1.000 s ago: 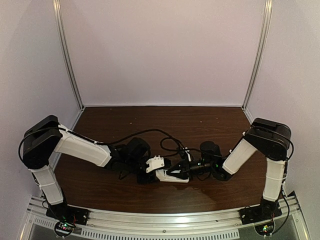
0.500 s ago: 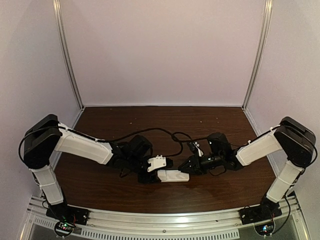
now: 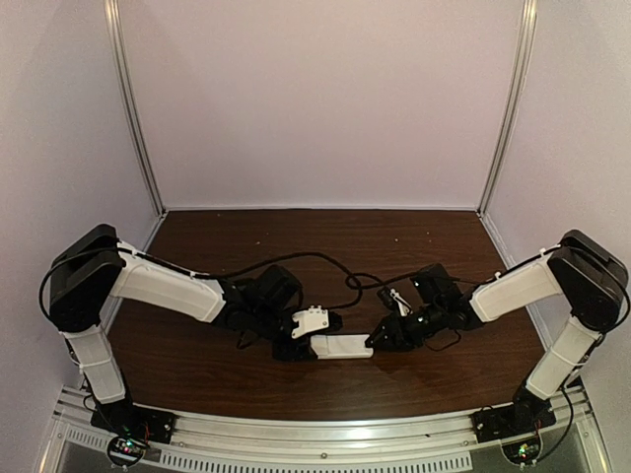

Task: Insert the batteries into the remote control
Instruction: Hold the remote control without the battery cover at the center of the board, then place the battery cover on the remote control without the battery cover.

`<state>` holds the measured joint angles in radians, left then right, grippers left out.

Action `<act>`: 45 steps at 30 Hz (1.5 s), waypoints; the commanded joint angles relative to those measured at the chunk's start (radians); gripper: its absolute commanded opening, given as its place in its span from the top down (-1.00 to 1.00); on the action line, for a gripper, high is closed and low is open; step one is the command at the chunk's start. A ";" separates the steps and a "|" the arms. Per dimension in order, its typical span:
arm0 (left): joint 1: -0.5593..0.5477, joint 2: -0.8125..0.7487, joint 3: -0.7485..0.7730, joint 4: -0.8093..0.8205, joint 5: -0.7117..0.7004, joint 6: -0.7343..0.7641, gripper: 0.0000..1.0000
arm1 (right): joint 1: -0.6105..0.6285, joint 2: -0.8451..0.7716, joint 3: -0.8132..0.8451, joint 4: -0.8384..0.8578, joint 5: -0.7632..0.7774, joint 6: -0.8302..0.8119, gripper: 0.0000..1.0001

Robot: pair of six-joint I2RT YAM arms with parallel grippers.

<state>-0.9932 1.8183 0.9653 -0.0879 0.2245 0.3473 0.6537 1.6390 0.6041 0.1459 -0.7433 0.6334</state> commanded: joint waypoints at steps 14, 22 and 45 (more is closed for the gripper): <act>0.040 0.025 0.028 -0.077 0.010 0.039 0.08 | -0.005 0.094 0.051 -0.020 -0.013 -0.044 0.33; 0.039 0.050 0.064 -0.094 0.030 0.064 0.02 | -0.005 0.122 0.075 -0.035 -0.014 -0.078 0.38; 0.041 0.117 0.119 -0.142 0.002 0.104 -0.16 | -0.029 0.170 0.128 -0.067 -0.030 -0.121 0.49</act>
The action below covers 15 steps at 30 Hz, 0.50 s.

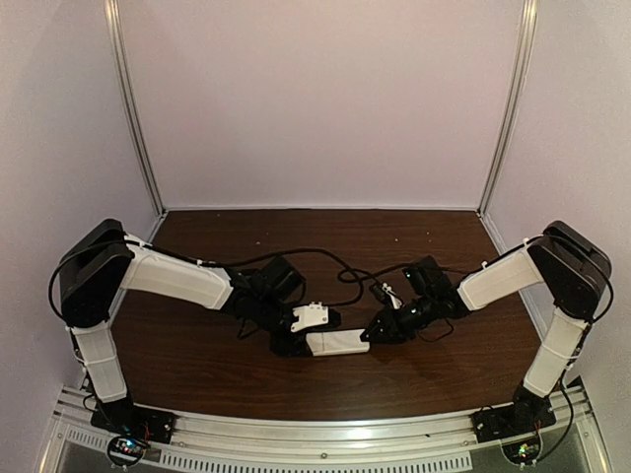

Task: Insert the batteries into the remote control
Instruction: Place the battery cover on the remote control without the battery cover.

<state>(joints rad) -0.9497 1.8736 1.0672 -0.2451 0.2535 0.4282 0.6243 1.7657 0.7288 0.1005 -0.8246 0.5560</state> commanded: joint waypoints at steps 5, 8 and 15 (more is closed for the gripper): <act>-0.004 0.063 0.030 0.010 -0.026 0.016 -0.24 | -0.002 0.044 0.003 -0.022 0.048 -0.043 0.49; -0.004 0.048 0.027 0.007 -0.028 0.006 -0.41 | -0.004 0.043 0.000 -0.021 0.048 -0.042 0.49; -0.003 -0.029 -0.001 0.045 -0.036 -0.035 -0.95 | -0.008 0.040 -0.006 -0.012 0.048 -0.036 0.50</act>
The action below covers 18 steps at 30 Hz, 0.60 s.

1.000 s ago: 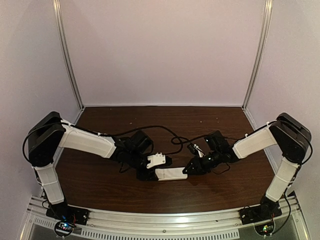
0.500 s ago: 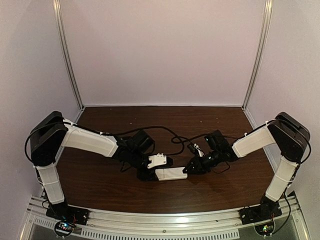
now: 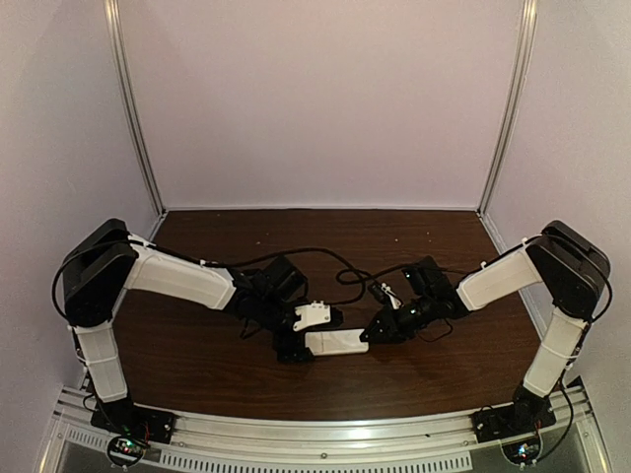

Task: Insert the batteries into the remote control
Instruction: Place the battery cover on the remote control without the battery cover.

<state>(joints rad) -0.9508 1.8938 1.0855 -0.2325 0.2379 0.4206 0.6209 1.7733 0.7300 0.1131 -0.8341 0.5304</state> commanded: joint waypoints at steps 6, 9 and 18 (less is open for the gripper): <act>0.014 -0.151 -0.071 0.086 -0.017 -0.104 -0.95 | -0.004 0.027 -0.009 -0.024 0.051 -0.003 0.48; 0.014 -0.235 -0.126 0.120 -0.034 -0.164 -0.95 | -0.004 0.018 -0.013 -0.024 0.047 0.005 0.44; 0.027 -0.483 -0.272 0.250 -0.123 -0.547 -0.94 | -0.004 0.008 -0.037 0.026 0.019 0.054 0.34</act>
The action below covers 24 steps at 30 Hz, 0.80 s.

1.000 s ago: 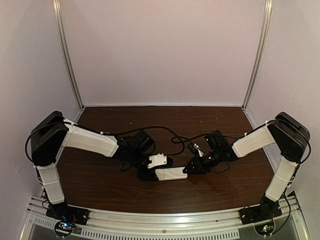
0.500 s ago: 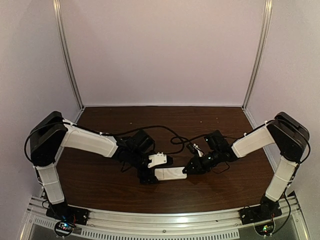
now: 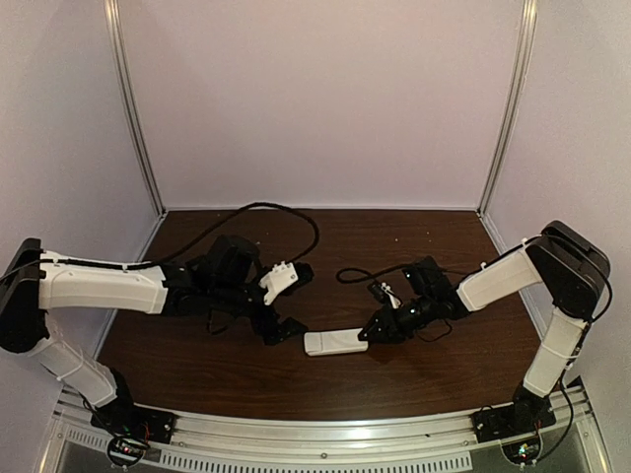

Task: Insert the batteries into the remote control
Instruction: Place the battery cover on the remote control without the battery cover, then load the battery cover onto the remote control without the battery cover.

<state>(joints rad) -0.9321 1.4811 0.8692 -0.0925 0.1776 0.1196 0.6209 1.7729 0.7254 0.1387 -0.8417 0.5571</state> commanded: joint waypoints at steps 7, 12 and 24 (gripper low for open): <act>0.012 -0.084 -0.132 0.154 -0.075 -0.622 -0.47 | -0.004 0.007 -0.064 0.049 0.011 0.065 0.35; 0.010 0.005 -0.148 0.195 -0.021 -0.781 -0.19 | -0.004 0.010 -0.086 0.071 0.012 0.071 0.35; 0.000 0.186 -0.063 0.201 0.024 -0.836 0.31 | -0.004 0.015 -0.090 0.066 0.006 0.063 0.37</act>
<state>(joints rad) -0.9283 1.6279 0.7601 0.0780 0.1738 -0.6834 0.6193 1.7729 0.6670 0.2623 -0.8566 0.6243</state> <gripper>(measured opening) 0.374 0.319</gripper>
